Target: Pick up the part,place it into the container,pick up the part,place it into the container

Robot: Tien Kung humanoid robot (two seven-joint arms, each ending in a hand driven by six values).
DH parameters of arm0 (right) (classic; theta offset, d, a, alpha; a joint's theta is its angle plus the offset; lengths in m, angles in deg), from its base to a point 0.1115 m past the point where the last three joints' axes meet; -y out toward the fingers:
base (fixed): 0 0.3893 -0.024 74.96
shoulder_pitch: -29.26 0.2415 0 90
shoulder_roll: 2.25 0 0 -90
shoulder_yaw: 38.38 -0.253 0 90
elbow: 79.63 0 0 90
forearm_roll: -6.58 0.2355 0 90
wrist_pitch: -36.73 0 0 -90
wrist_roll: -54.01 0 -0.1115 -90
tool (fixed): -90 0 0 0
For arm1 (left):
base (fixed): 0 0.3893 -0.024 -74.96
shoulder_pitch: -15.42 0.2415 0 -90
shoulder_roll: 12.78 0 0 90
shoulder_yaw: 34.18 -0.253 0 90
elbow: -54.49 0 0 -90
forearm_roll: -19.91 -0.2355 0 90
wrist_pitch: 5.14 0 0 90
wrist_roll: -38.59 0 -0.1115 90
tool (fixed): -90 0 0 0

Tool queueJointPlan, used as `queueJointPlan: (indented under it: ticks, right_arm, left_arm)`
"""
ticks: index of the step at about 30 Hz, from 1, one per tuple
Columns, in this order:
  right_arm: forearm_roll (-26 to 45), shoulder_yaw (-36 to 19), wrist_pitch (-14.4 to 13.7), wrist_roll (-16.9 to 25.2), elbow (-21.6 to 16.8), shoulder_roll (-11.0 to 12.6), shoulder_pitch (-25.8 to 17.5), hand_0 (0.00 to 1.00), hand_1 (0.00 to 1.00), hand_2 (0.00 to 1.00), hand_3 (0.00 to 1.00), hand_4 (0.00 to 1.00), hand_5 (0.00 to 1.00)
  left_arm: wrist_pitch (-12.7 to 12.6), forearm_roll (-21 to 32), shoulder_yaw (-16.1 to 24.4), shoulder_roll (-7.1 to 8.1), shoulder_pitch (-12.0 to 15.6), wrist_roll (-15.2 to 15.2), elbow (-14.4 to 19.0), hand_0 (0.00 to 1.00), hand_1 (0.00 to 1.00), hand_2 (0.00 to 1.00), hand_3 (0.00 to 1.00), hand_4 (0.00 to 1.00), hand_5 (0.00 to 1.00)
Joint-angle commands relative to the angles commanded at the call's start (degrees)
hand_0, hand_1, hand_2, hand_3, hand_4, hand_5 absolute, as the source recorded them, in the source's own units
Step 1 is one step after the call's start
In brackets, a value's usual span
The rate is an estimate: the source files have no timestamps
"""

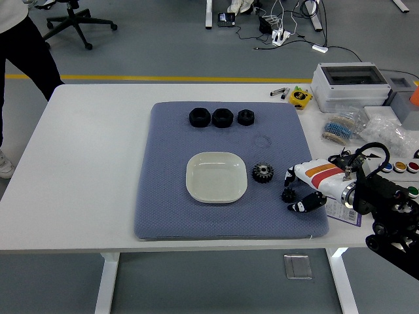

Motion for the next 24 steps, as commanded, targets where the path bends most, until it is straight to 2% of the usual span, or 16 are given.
queueJointPlan:
  ticks: [8,9,14,15,20,21,24]
  right_arm:
    - [0.47,0.04,-0.78,0.52,0.04,0.17,-0.14,0.608,0.621,0.657,0.571,0.890,0.285]
    - [0.53,0.04,-0.95,0.60,0.06,0.18,-0.14,0.490,0.573,0.610,0.549,0.861,0.309]
    - [0.73,0.13,-1.81,0.89,0.27,0.21,-0.15,0.490,0.573,0.610,0.549,0.861,0.309]
    - [0.70,0.13,-1.91,0.94,0.40,0.16,-0.15,0.337,0.473,0.549,0.519,0.832,0.319]
    - [0.56,-0.35,-2.45,1.26,2.23,-0.91,-0.53,0.337,0.473,0.549,0.519,0.832,0.319]
    - [0.66,-0.36,-2.50,1.31,2.41,-0.98,-0.63,0.261,0.425,0.515,0.509,0.817,0.320]
    - [0.95,-0.31,-2.77,1.56,2.53,-1.01,-0.81,0.261,0.425,0.515,0.509,0.817,0.320]
  left_arm:
    - [0.05,-0.17,0.14,-0.04,-0.07,-0.04,0.00,0.834,0.770,0.808,0.585,0.497,0.764]
    - [0.04,-0.15,0.13,-0.05,-0.07,-0.03,0.00,0.834,0.770,0.808,0.585,0.498,0.766]
    - [0.02,-0.26,0.28,-0.08,-0.11,-0.02,0.00,0.834,0.770,0.808,0.585,0.498,0.766]
    - [0.00,-0.24,0.28,-0.09,-0.11,-0.01,0.00,0.835,0.770,0.808,0.585,0.498,0.766]
    - [-0.14,-0.40,0.59,-0.18,-0.04,0.01,0.00,0.835,0.770,0.808,0.585,0.498,0.766]
    - [-0.14,-0.43,0.60,-0.19,-0.05,0.00,0.00,0.834,0.771,0.809,0.585,0.498,0.766]
    - [-0.12,-0.65,0.76,-0.21,-0.04,-0.02,0.00,0.834,0.771,0.809,0.585,0.498,0.766]
